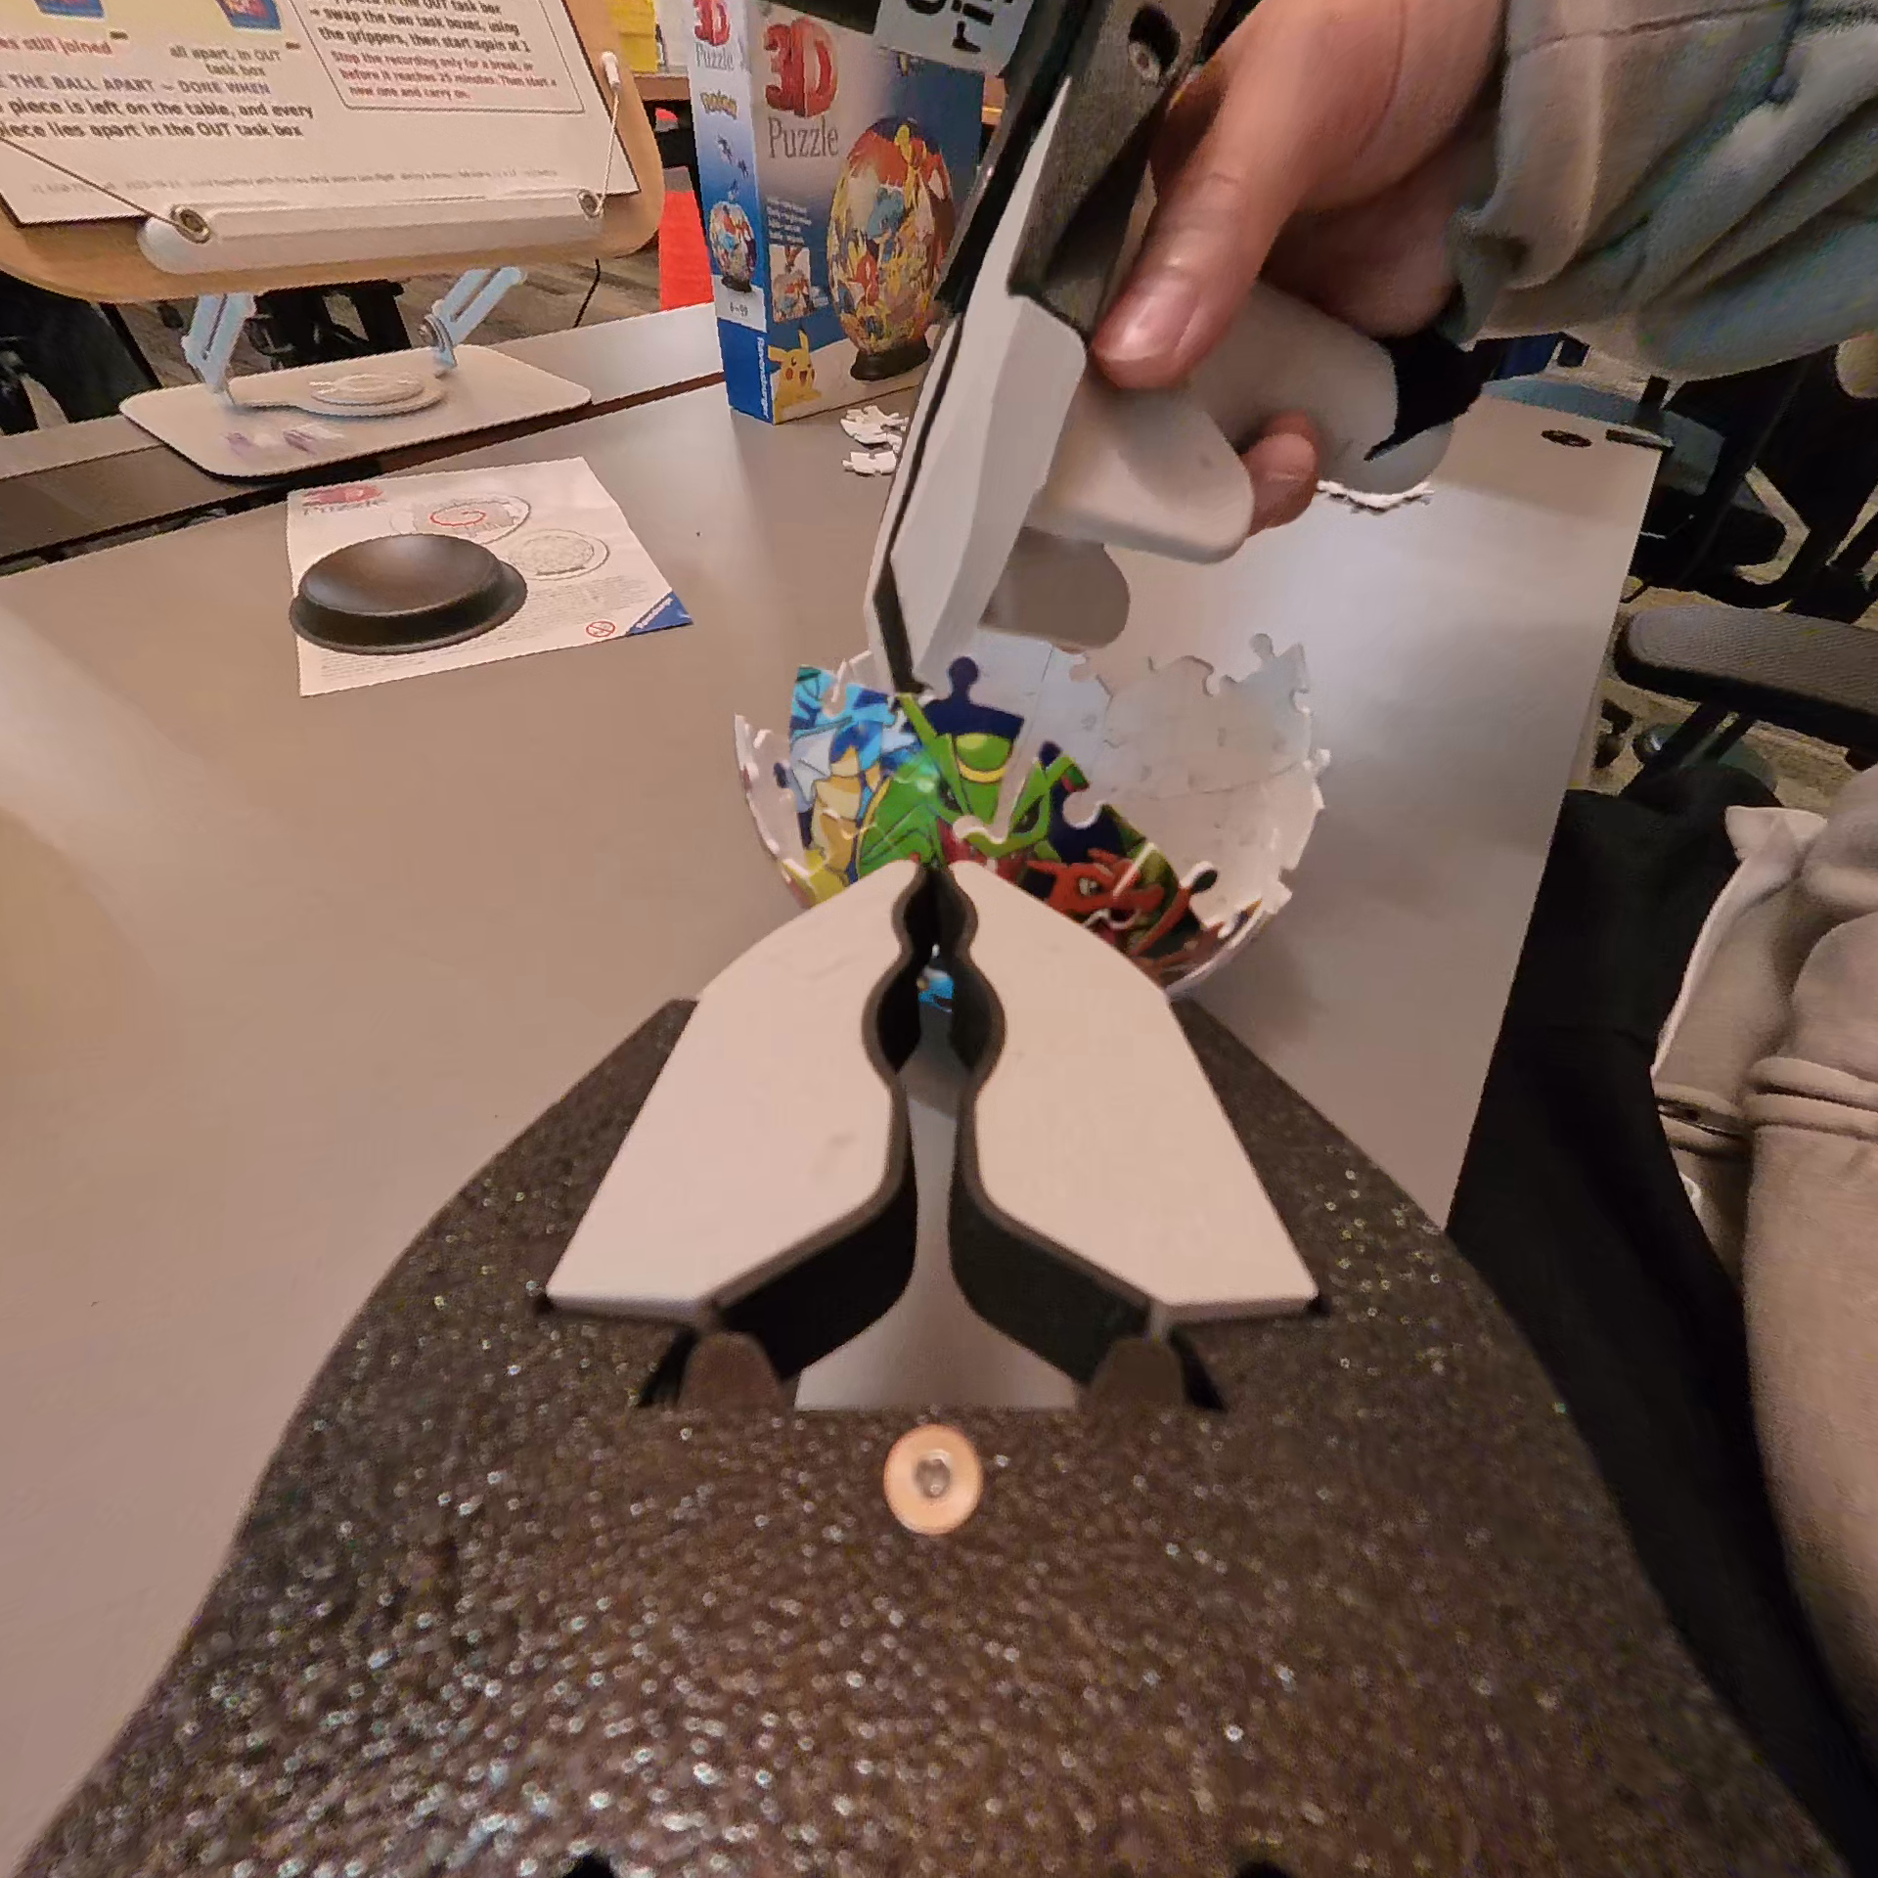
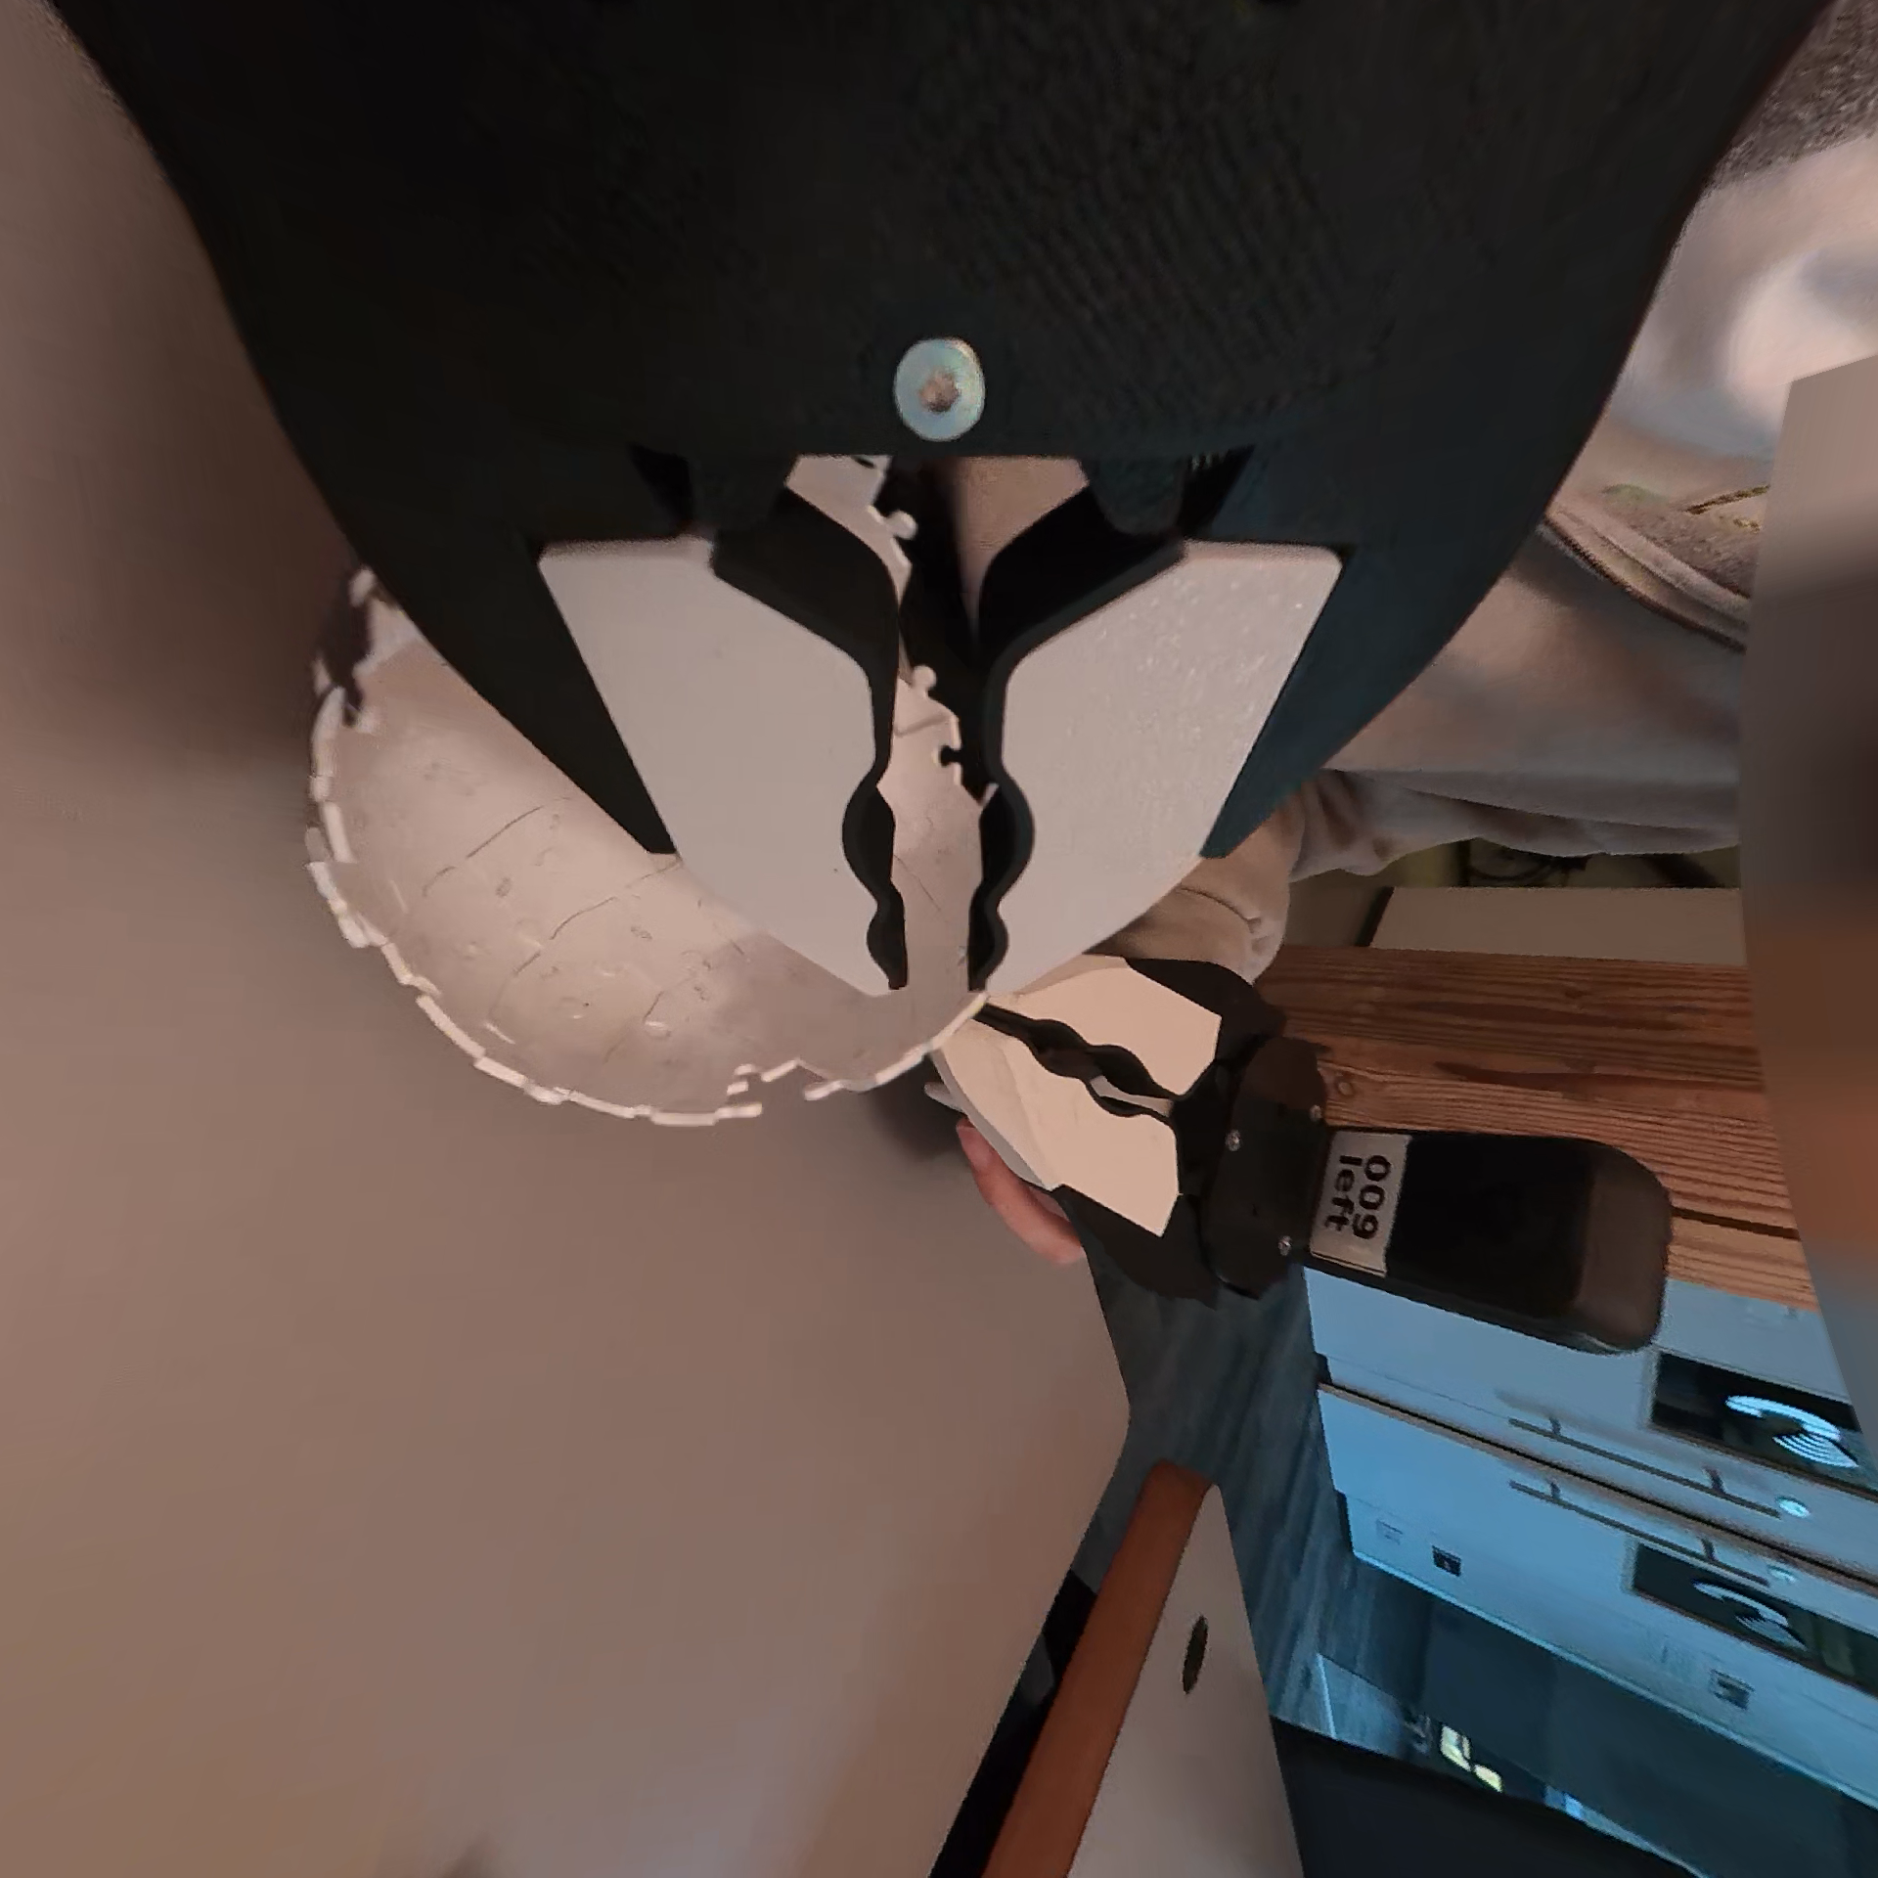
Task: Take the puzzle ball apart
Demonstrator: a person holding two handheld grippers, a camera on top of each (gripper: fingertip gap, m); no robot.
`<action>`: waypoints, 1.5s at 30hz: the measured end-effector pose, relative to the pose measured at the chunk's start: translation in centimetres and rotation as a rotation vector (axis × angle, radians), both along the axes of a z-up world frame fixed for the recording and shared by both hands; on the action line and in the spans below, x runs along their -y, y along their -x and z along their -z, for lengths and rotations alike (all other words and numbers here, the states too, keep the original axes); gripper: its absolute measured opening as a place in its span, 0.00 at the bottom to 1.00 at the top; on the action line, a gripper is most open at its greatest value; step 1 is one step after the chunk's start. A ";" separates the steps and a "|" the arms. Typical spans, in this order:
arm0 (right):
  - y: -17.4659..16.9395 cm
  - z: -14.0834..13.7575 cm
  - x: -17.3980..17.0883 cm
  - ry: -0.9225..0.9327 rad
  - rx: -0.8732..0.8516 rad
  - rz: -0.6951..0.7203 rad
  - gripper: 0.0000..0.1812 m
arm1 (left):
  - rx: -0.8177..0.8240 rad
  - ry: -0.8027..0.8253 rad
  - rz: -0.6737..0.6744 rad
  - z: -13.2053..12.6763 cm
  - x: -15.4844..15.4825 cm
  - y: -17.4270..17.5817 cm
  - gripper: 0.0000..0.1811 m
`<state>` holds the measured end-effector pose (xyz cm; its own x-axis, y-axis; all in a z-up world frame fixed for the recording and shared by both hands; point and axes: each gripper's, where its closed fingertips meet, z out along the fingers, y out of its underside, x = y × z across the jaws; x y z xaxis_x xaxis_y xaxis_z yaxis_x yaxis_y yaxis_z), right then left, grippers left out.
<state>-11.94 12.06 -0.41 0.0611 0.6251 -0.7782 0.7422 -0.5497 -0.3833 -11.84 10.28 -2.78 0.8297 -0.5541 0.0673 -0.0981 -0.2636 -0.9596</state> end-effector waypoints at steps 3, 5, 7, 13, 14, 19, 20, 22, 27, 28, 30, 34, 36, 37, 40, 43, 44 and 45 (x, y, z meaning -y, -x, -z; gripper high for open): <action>0.0 -0.2 0.8 0.036 0.008 -0.009 0.09 | 0.000 -0.001 0.004 0.0 0.0 -0.1 0.00; -0.2 -0.1 1.5 0.042 0.029 -0.032 0.11 | -0.003 -0.002 0.010 0.0 0.0 -0.3 0.00; -0.2 -0.1 1.6 0.023 0.028 -0.026 0.12 | -0.002 -0.004 0.015 -0.1 0.0 -0.5 0.00; -0.3 0.5 1.6 0.022 0.050 -0.011 0.05 | -0.003 -0.004 0.022 -0.1 0.0 -0.6 0.00; -0.4 0.6 1.6 0.010 0.052 -0.016 0.04 | -0.005 -0.004 0.023 0.0 0.0 -0.6 0.00; -0.2 0.7 1.7 -0.009 0.052 -0.021 0.04 | -0.031 -0.008 0.034 -0.1 0.7 -0.1 0.00; -0.2 0.7 1.8 -0.003 0.052 -0.021 0.04 | -0.021 -0.008 0.045 -0.2 1.1 0.0 0.00; -0.2 0.8 1.9 0.005 0.053 -0.026 0.04 | 0.021 0.035 0.103 -0.1 2.1 -0.1 0.01; -0.2 0.9 2.0 0.016 0.051 -0.026 0.04 | -0.007 0.172 0.163 2.2 3.0 -0.9 0.09; -0.2 0.8 2.0 0.016 0.051 -0.025 0.04 | -0.012 0.178 0.169 2.4 2.9 -1.2 0.09; -0.2 0.8 1.9 0.016 0.051 -0.020 0.04 | -0.030 0.184 0.168 2.6 2.5 -1.6 0.09; -0.3 0.6 1.9 0.028 0.051 -0.011 0.04 | -0.059 0.203 0.142 3.1 1.9 -1.8 0.07; -0.3 0.5 1.9 0.030 0.050 -0.008 0.05 | -0.056 0.198 0.138 3.0 1.8 -1.8 0.06; -0.2 0.5 1.9 0.033 0.049 -0.004 0.05 | -0.058 0.196 0.133 3.0 1.7 -1.8 0.06; 0.0 0.4 2.0 0.037 0.048 0.000 0.06 | -0.058 0.189 0.120 2.9 1.5 -1.7 0.06; 0.1 0.4 2.2 0.038 0.051 -0.002 0.07 | -0.068 0.191 0.114 3.0 1.3 -1.8 0.05; 0.1 0.4 2.2 0.039 0.052 -0.001 0.07 | -0.071 0.193 0.115 3.1 1.3 -1.8 0.05; 0.1 0.5 2.2 0.037 0.054 0.000 0.07 | -0.074 0.194 0.113 3.1 1.3 -1.8 0.05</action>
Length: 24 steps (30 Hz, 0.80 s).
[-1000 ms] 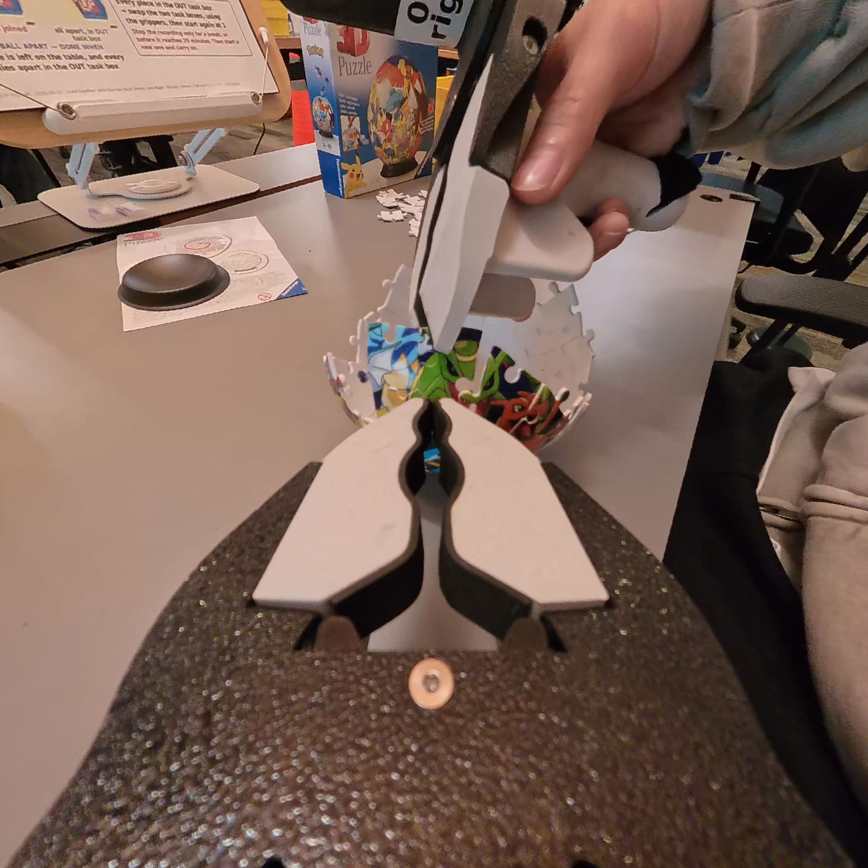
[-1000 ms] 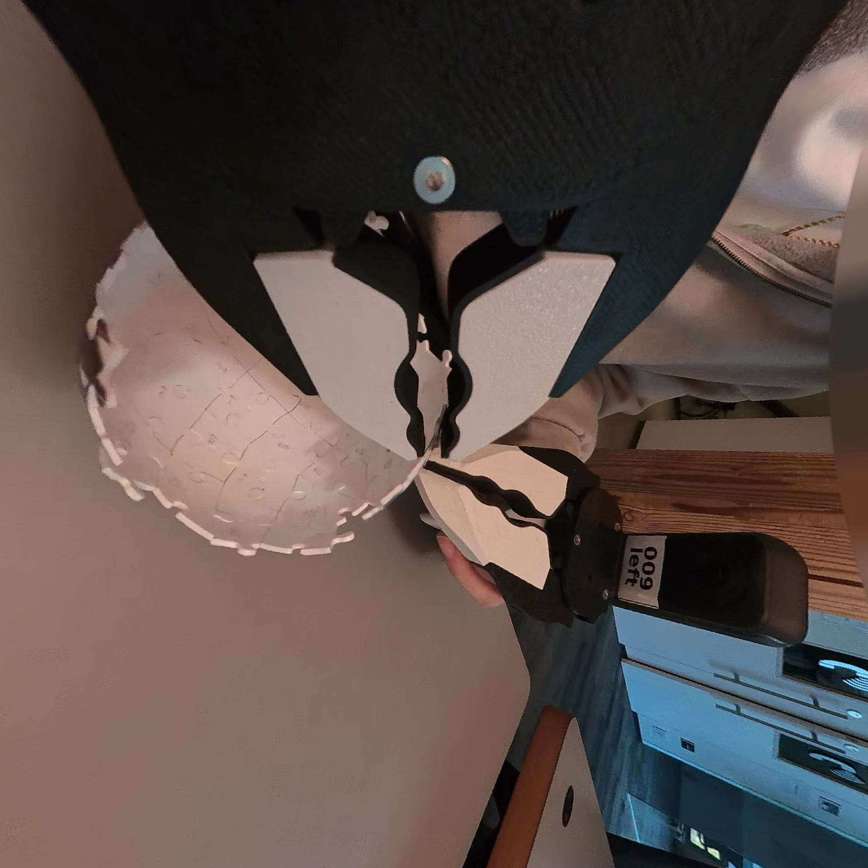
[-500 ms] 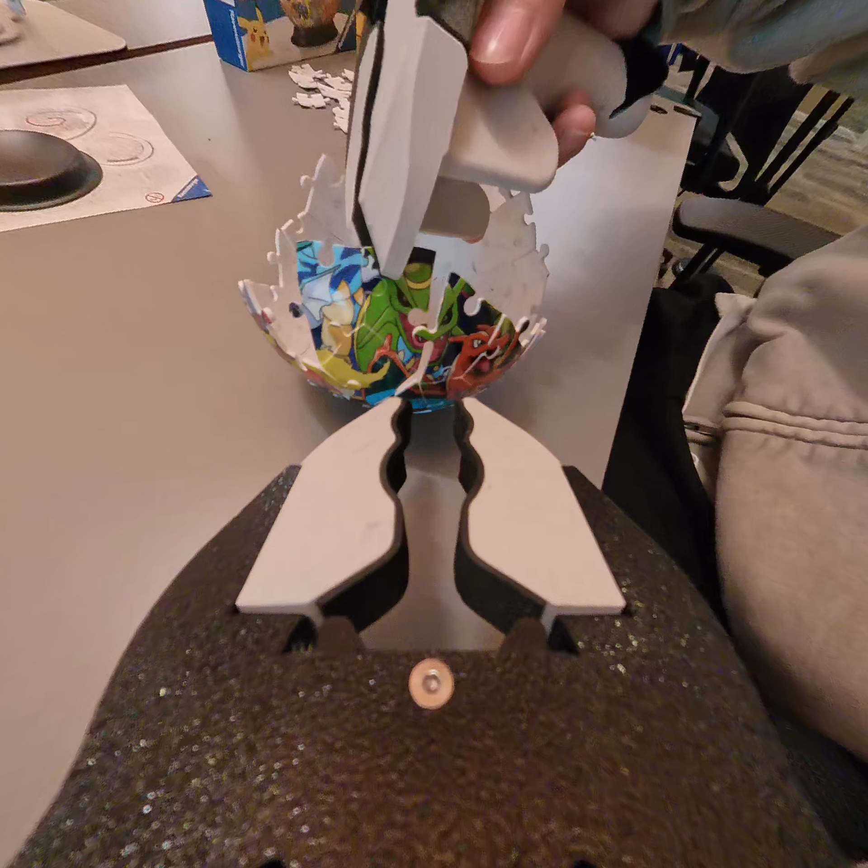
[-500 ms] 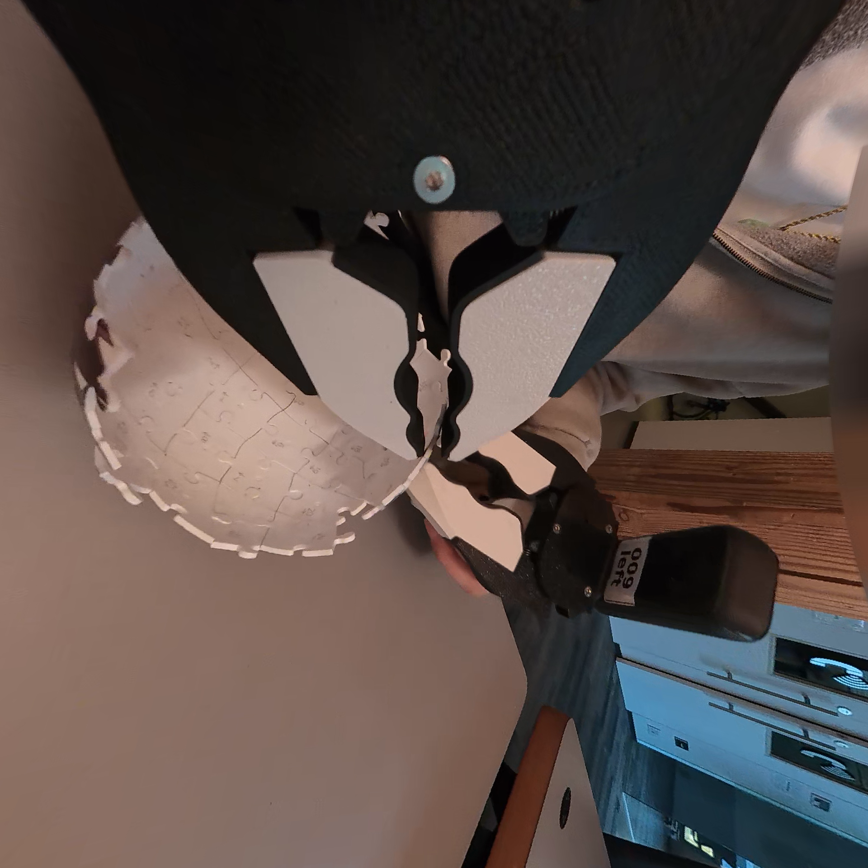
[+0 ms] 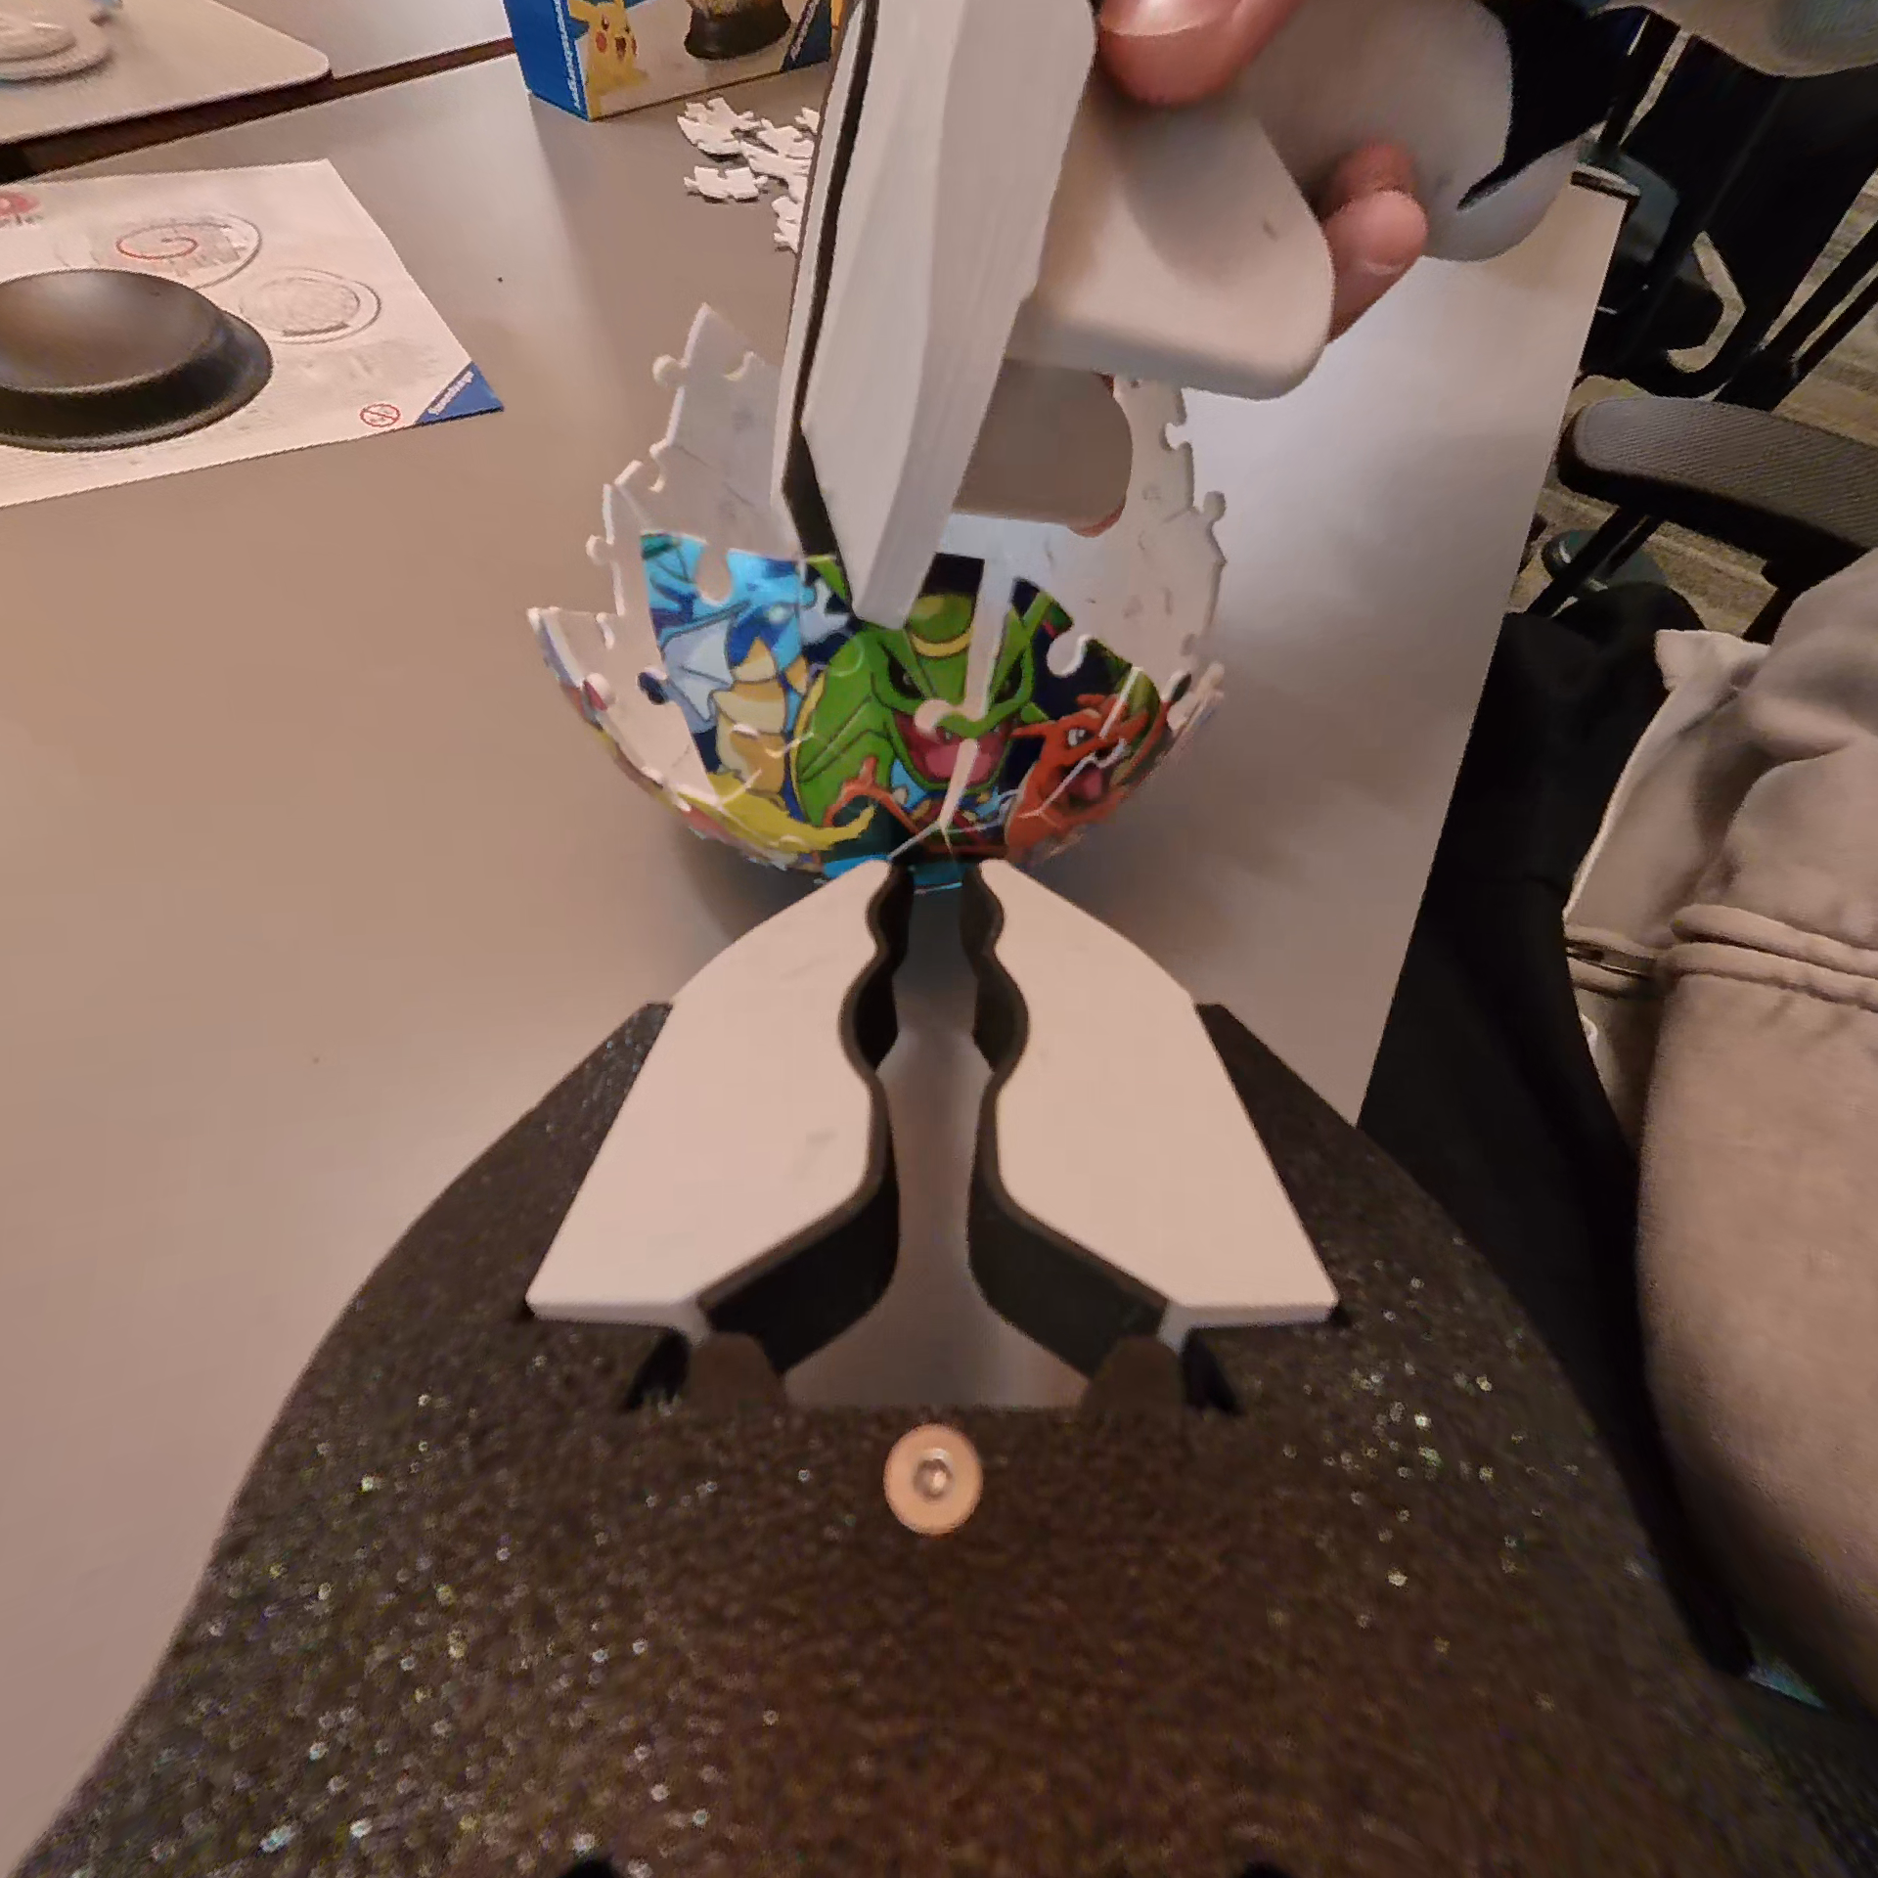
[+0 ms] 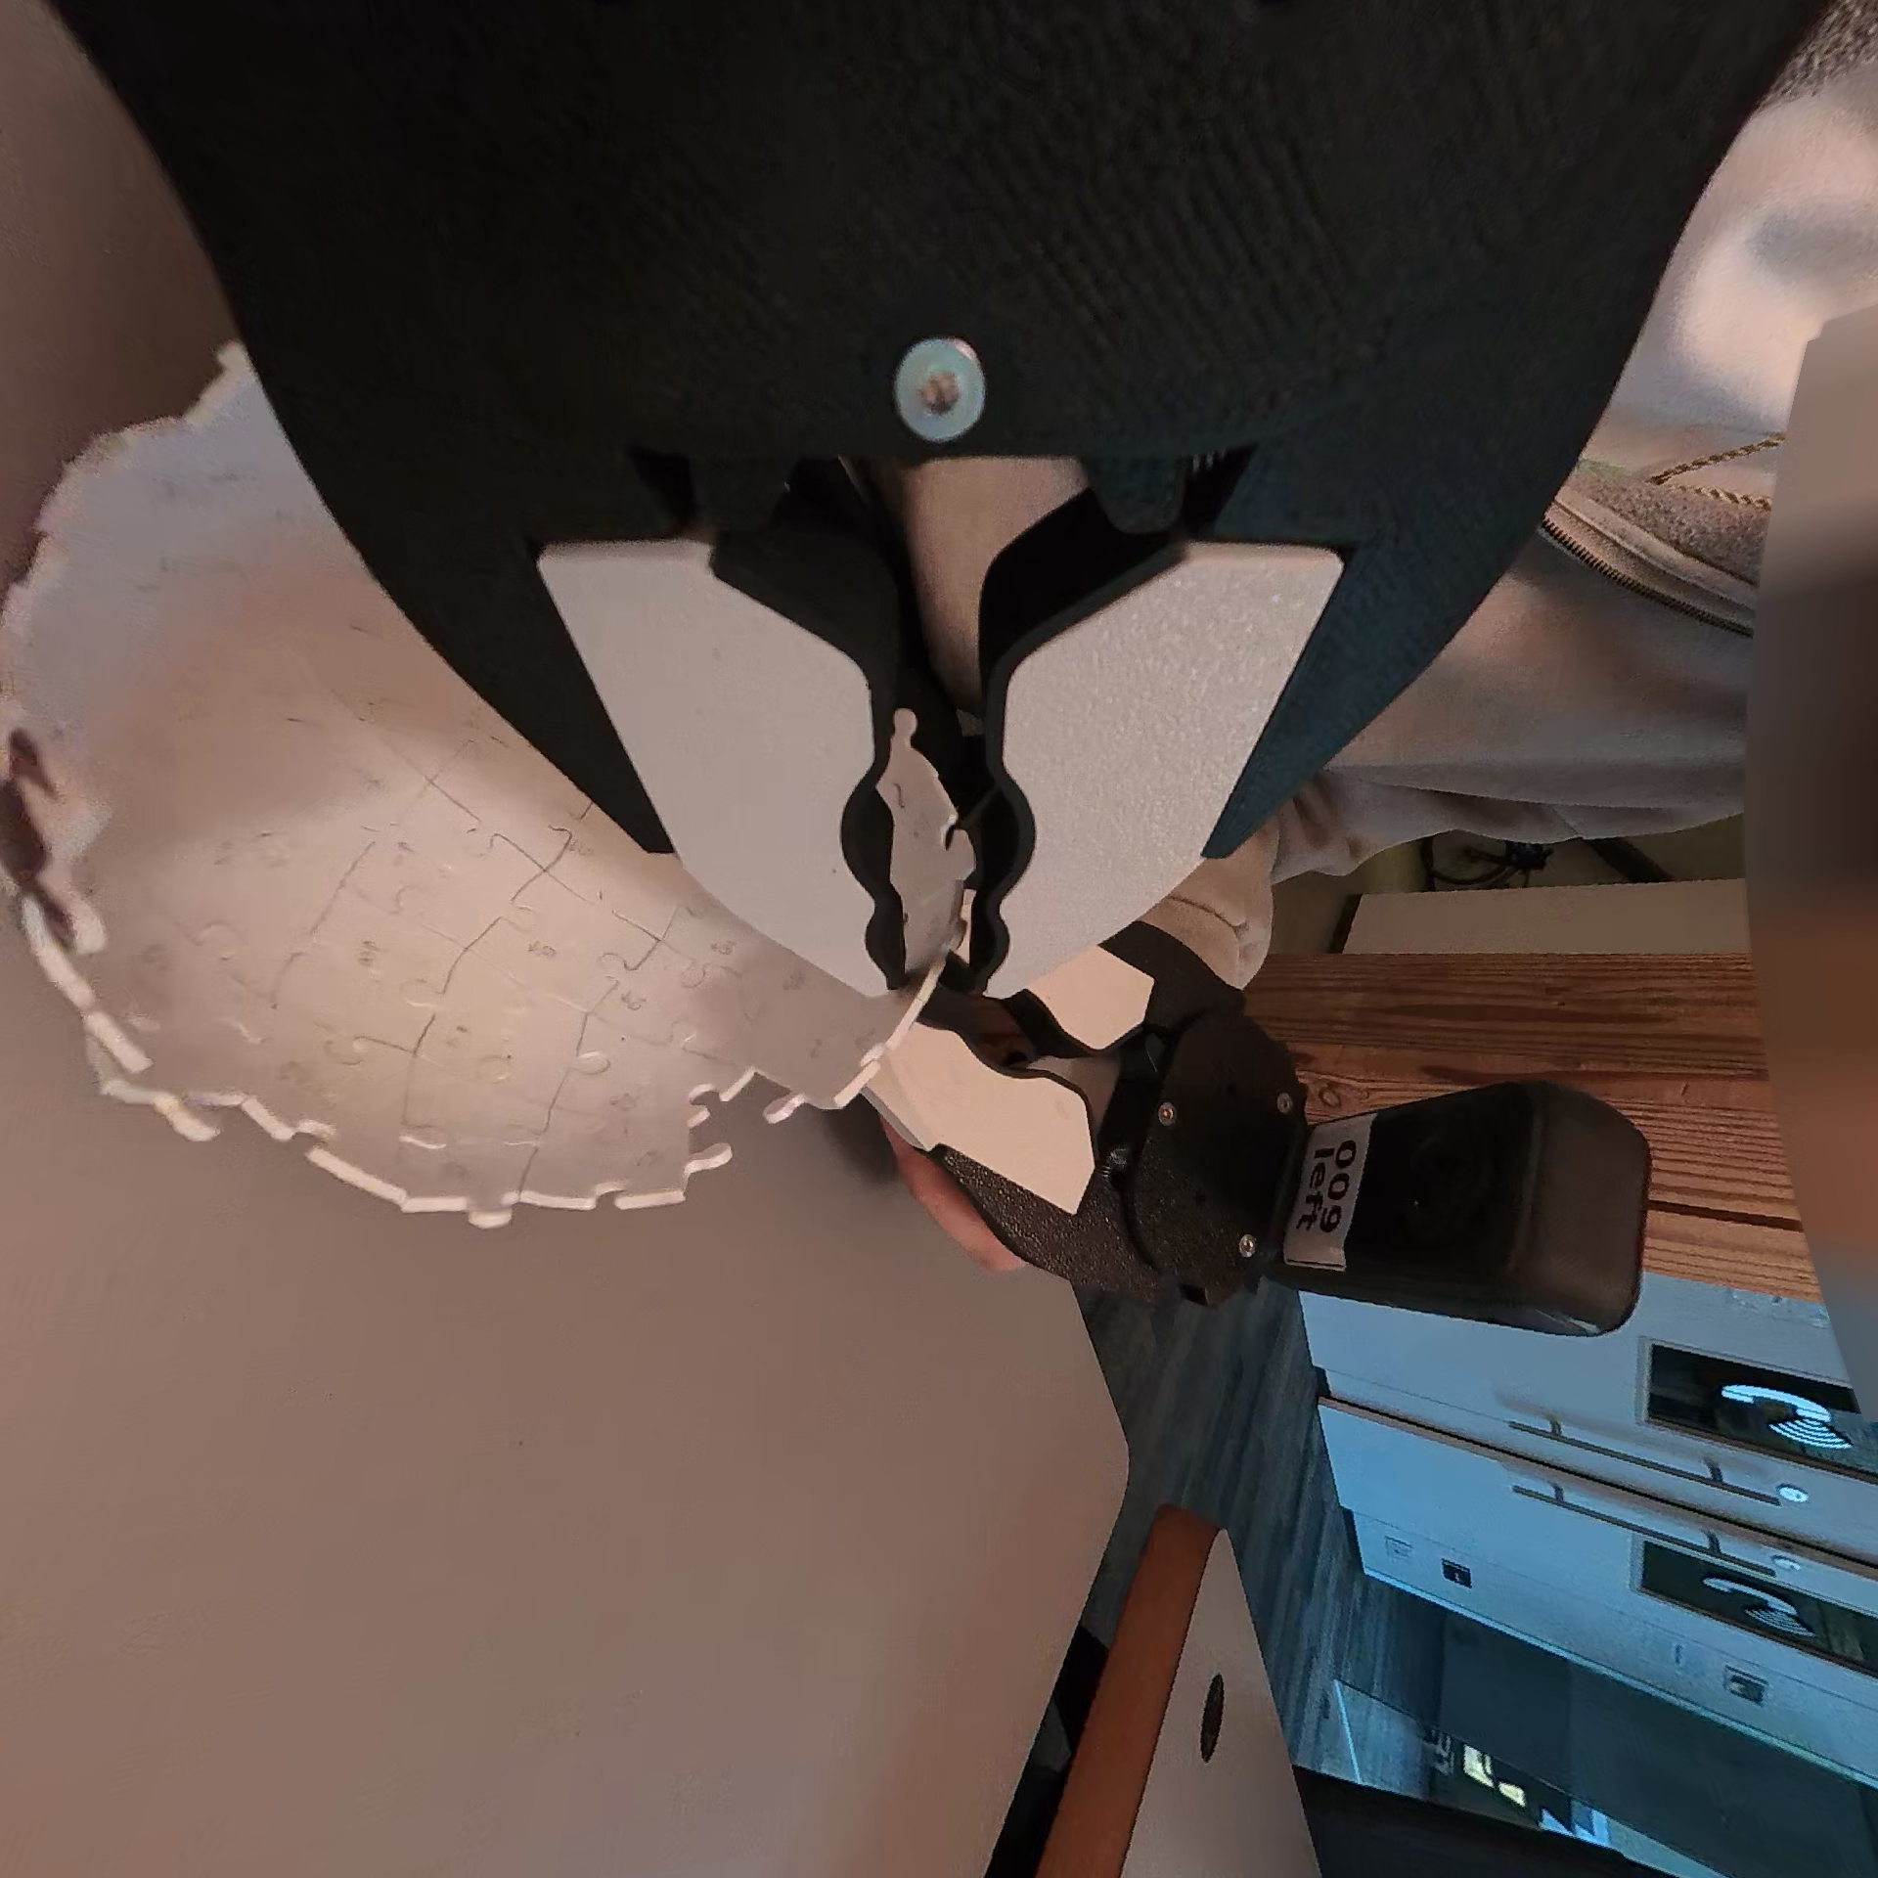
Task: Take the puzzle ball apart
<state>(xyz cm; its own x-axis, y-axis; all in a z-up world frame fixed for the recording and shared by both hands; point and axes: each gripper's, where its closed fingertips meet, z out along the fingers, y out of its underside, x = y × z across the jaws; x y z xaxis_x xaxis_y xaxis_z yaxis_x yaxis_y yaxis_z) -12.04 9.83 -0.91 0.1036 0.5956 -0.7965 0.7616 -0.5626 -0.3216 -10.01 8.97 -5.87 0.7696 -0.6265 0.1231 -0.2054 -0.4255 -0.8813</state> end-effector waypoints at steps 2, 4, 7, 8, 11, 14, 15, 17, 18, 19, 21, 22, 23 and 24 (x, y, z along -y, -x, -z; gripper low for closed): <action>-0.1 0.2 0.1 -0.008 0.005 -0.011 0.08 | 0.003 -0.004 -0.010 -0.1 -0.2 0.1 0.04; -0.1 0.2 0.2 -0.014 0.003 -0.012 0.10 | 0.015 -0.007 -0.009 -0.2 -0.2 0.0 0.04; -0.2 0.5 0.0 -0.057 0.004 -0.021 0.07 | 0.017 -0.018 -0.012 -0.4 -0.3 0.0 0.04; -0.2 0.5 -0.1 -0.066 0.004 -0.021 0.07 | 0.017 -0.022 -0.014 -0.4 -0.3 0.0 0.04; -0.2 0.7 -0.2 -0.063 0.005 -0.011 0.07 | 0.018 -0.036 -0.023 -0.6 -0.5 0.0 0.04; -0.3 0.7 -0.5 -0.065 0.004 0.002 0.07 | 0.019 -0.055 -0.036 -0.8 -0.8 0.0 0.05; -0.3 0.6 -0.6 -0.069 0.002 0.007 0.06 | 0.022 -0.061 -0.041 -0.9 -0.9 0.0 0.05; -0.5 0.6 -0.8 -0.081 -0.001 0.006 0.06 | 0.027 -0.076 -0.044 -1.2 -1.0 -0.1 0.06; -0.5 0.5 -0.9 -0.081 -0.002 0.013 0.06 | 0.026 -0.084 -0.045 -1.3 -1.1 -0.1 0.06; -0.5 0.5 -1.0 -0.078 -0.004 0.019 0.06 | 0.026 -0.092 -0.049 -1.4 -1.2 -0.1 0.07; -0.6 0.6 -1.1 -0.092 -0.005 0.018 0.05 | 0.035 -0.109 -0.056 -1.7 -1.3 -0.1 0.08; -0.7 0.6 -1.2 -0.091 -0.005 0.021 0.05 | 0.036 -0.115 -0.062 -1.8 -1.4 -0.1 0.08; -0.7 0.6 -1.1 -0.083 -0.004 0.023 0.05 | 0.036 -0.122 -0.067 -1.9 -1.5 -0.1 0.10; -0.7 0.6 -1.1 -0.081 -0.006 0.026 0.05 | 0.038 -0.128 -0.066 -1.9 -1.5 -0.1 0.10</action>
